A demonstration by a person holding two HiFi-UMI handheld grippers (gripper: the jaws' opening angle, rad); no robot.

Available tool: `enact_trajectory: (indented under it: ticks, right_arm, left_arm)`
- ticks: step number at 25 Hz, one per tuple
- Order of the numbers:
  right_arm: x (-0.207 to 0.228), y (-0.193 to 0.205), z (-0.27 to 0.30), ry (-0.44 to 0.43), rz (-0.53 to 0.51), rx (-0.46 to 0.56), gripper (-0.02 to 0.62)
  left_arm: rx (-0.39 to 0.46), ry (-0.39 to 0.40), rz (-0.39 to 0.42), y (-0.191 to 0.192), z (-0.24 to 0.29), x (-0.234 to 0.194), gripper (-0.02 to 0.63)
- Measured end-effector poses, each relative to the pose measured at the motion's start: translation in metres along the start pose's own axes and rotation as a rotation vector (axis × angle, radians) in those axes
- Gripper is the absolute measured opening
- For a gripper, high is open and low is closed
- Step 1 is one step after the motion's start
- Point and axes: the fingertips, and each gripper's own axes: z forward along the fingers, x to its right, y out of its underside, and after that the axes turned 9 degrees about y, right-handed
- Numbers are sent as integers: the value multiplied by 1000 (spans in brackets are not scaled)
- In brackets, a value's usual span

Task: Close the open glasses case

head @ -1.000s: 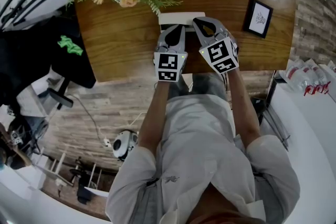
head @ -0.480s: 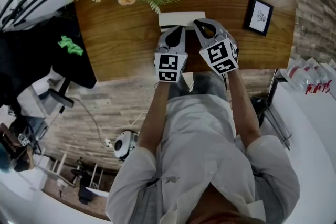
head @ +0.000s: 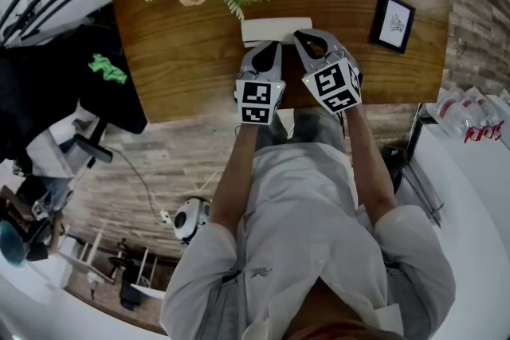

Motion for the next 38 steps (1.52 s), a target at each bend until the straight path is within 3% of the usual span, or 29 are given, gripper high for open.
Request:
enact_trajectory:
  ticks: [38]
  right_arm:
    - [-8, 18, 5, -3, 8, -48, 3]
  left_arm:
    - [-111, 13, -21, 20, 7, -2, 18]
